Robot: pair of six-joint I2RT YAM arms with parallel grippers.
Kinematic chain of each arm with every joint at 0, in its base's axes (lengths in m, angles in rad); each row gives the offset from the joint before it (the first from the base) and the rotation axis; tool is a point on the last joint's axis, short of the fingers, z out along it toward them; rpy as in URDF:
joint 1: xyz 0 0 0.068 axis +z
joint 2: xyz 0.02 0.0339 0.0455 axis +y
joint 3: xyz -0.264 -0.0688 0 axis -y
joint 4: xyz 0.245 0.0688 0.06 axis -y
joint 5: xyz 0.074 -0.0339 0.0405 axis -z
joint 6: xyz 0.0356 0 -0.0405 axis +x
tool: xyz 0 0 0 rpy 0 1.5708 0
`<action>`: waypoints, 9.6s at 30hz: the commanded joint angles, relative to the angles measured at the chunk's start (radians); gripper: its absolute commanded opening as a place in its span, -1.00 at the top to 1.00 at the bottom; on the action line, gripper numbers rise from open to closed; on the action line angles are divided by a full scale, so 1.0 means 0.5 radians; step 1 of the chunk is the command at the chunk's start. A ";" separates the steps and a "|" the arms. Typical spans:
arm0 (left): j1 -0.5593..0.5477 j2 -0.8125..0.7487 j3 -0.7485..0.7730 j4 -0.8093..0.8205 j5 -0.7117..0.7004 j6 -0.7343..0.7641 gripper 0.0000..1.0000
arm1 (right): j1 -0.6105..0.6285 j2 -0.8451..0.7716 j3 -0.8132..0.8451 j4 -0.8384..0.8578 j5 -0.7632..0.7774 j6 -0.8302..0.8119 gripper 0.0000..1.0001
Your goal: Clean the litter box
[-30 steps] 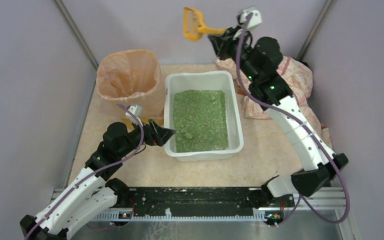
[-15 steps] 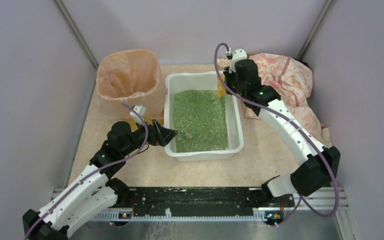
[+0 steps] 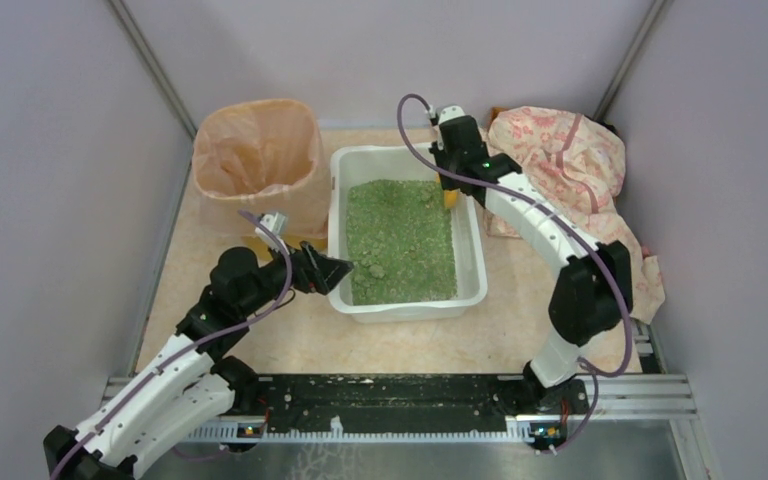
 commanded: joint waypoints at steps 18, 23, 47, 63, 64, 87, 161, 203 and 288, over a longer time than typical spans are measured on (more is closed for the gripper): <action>-0.009 -0.182 -0.047 -0.109 -0.147 0.057 -0.97 | 0.363 0.716 0.867 -0.252 -0.197 -0.165 1.00; -0.006 -0.216 -0.047 -0.140 -0.163 0.060 -0.97 | 0.380 0.727 0.932 -0.254 -0.324 -0.103 1.00; -0.008 -0.065 -0.024 -0.021 -0.061 0.026 -0.97 | -0.557 0.331 -0.335 0.786 -1.722 0.918 1.00; -0.007 -0.041 -0.016 -0.012 -0.042 0.023 -0.97 | -0.267 0.515 -0.390 1.021 -1.750 1.075 1.00; -0.006 -0.043 -0.016 -0.015 -0.047 0.029 -0.97 | -0.254 0.526 -0.387 1.023 -1.750 1.083 1.00; -0.008 0.024 0.010 0.034 0.005 0.004 -0.97 | -0.403 0.299 -0.756 1.758 -2.158 1.628 1.00; -0.007 0.217 0.134 0.105 0.102 -0.004 -0.98 | -0.964 0.230 -1.633 4.079 -2.516 3.159 1.00; -0.011 0.201 0.114 0.133 0.068 0.011 -0.97 | -0.962 -0.054 -1.521 2.926 -2.524 2.371 1.00; -0.007 -0.283 -0.087 -0.278 -0.102 0.051 -0.97 | 0.743 0.500 1.430 0.646 -0.858 0.010 1.00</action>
